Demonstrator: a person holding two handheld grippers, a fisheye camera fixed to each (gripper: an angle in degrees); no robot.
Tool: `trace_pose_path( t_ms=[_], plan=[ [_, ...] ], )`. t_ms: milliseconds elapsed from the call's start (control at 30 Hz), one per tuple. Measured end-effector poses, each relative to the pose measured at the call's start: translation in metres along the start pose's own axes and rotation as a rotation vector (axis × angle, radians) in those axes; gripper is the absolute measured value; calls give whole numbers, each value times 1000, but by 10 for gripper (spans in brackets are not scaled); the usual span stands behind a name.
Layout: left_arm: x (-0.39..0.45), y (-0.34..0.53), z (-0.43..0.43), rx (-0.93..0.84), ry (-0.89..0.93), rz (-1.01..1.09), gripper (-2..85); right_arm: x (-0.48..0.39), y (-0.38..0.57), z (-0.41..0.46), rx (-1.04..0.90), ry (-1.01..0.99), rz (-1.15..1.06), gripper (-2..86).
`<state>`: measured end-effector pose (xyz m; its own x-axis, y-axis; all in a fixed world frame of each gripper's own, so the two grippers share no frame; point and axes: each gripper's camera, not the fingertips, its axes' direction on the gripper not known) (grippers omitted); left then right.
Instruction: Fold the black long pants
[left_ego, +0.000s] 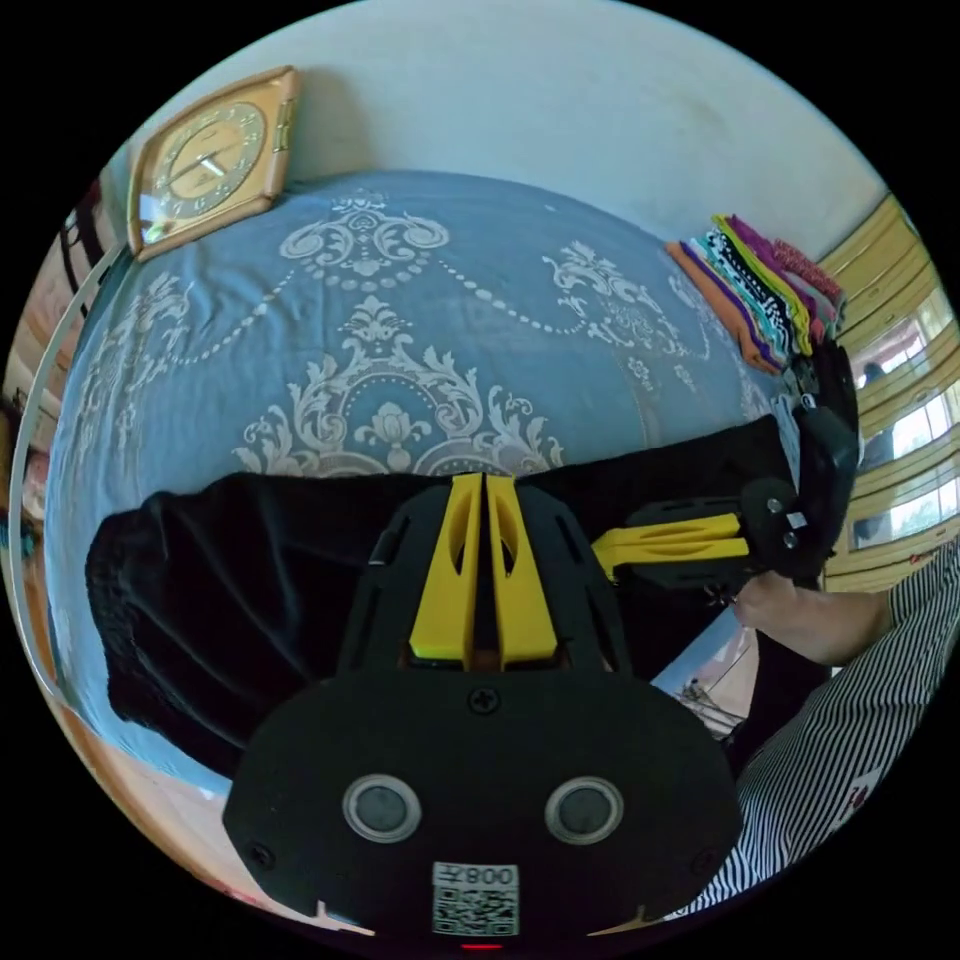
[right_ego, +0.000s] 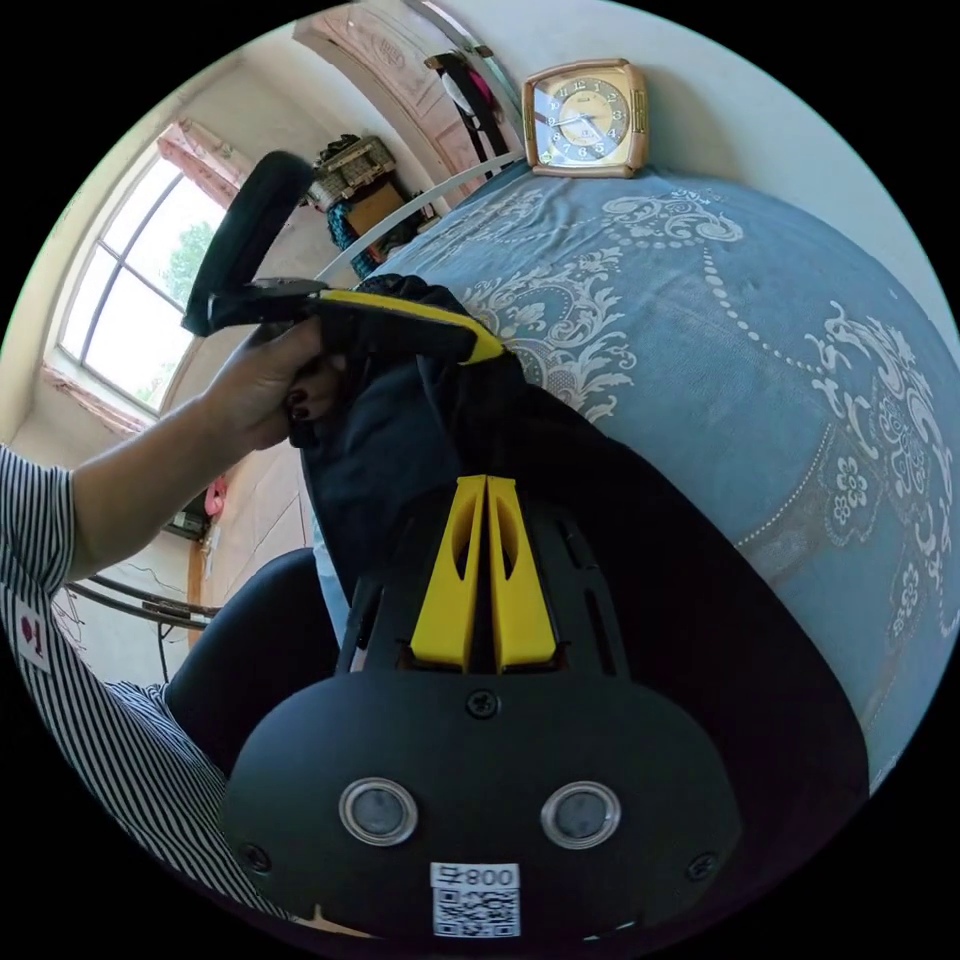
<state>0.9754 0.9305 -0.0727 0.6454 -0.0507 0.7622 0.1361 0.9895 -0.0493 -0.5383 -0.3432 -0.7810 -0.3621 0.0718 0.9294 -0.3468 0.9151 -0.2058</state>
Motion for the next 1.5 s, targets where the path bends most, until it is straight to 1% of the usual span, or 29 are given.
trace_pose_path(
  t_ms=[233, 300, 433, 533, 633, 700, 800, 867, 967, 1033, 1100, 1200, 1267, 1333, 1367, 1400, 1500],
  plan=[
    [-19, 42, 7, 109, 78, -128, 5, -8, -10, -3, -13, -105, 0, 2],
    [-20, 48, 9, 122, 72, -145, 4, -15, -13, -15, 10, -122, -11, 2],
    [-20, 56, 14, 170, 98, -165, 3, -26, -23, -36, 69, -82, -37, 2],
    [-19, 58, 22, 166, 102, -169, 2, -30, -40, -43, 108, -29, -59, 3],
    [-19, 61, 32, 154, 117, -187, 2, -33, -66, -23, 49, -13, -107, 4],
    [-20, 61, 37, 149, 122, -196, 2, -40, -80, 2, -43, -35, -148, 3],
    [-19, 60, 44, 140, 108, -199, 3, -60, -73, 21, -70, -22, -199, 2],
    [-18, 58, 47, 136, 99, -199, 5, -66, -64, 30, -71, 7, -191, 1],
    [-15, 49, 51, 170, 134, -177, 11, -62, -54, 46, -97, -29, -138, 1],
    [-7, 33, 55, 191, 152, -126, 25, -58, -53, 51, -89, -58, -114, 1],
    [3, 17, 63, 166, 144, -63, 38, -56, -54, 53, -81, -62, -103, 1],
    [23, -4, 81, 108, 84, 52, 55, -54, -55, 57, -78, -58, -94, 1],
    [34, -15, 94, 59, 38, 105, 50, -52, -56, 59, -77, -66, -84, 1],
    [42, -27, 112, -27, -70, 145, 21, -49, -56, 61, -73, -71, -72, 1],
    [44, -29, 115, -40, -96, 152, 17, -47, -56, 62, -74, -77, -66, 1],
    [45, -33, 117, -38, -105, 157, 12, -44, -56, 61, -68, -82, -63, 1],
    [43, -41, 108, 50, -84, 136, 6, -36, -57, 53, -45, -88, -55, 2]
  ],
)
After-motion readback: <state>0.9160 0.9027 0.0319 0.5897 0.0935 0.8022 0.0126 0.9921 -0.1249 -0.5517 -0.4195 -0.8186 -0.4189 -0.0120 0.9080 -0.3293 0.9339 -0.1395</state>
